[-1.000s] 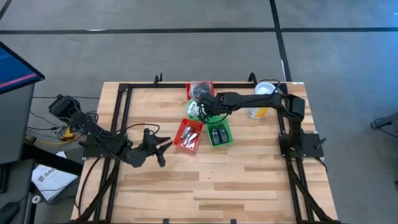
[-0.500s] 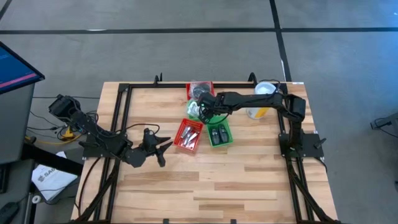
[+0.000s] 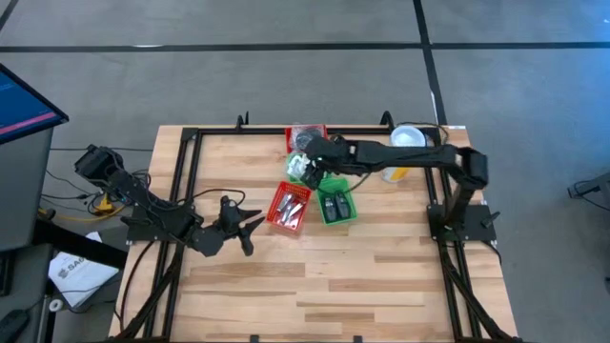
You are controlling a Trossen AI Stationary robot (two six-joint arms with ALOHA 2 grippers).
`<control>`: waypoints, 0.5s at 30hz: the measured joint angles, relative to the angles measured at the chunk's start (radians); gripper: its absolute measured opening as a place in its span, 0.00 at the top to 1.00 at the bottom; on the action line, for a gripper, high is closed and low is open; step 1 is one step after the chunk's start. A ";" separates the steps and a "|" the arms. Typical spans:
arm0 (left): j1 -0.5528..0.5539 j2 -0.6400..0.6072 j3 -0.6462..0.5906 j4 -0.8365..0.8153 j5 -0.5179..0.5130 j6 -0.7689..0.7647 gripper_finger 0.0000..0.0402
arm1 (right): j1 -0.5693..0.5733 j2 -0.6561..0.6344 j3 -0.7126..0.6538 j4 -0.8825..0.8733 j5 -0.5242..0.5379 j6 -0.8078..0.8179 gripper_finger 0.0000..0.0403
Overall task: Pick & Place Travel size toiletries
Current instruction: Return to Home Position
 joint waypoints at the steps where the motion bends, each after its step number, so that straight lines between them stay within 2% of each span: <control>1: -0.001 0.000 0.000 0.001 0.000 0.004 0.75 | 0.011 -0.024 -0.012 0.030 0.001 -0.020 0.45; 5: -0.003 0.000 0.000 0.006 -0.003 0.009 0.75 | 0.057 -0.140 -0.104 0.151 0.001 -0.066 0.47; 9: -0.016 0.000 0.000 0.006 -0.016 0.051 0.75 | 0.112 -0.281 -0.271 0.272 0.002 -0.083 0.49; 15: -0.060 0.000 0.000 0.009 -0.139 0.084 0.75 | 0.188 -0.515 -0.585 0.564 0.002 -0.099 0.52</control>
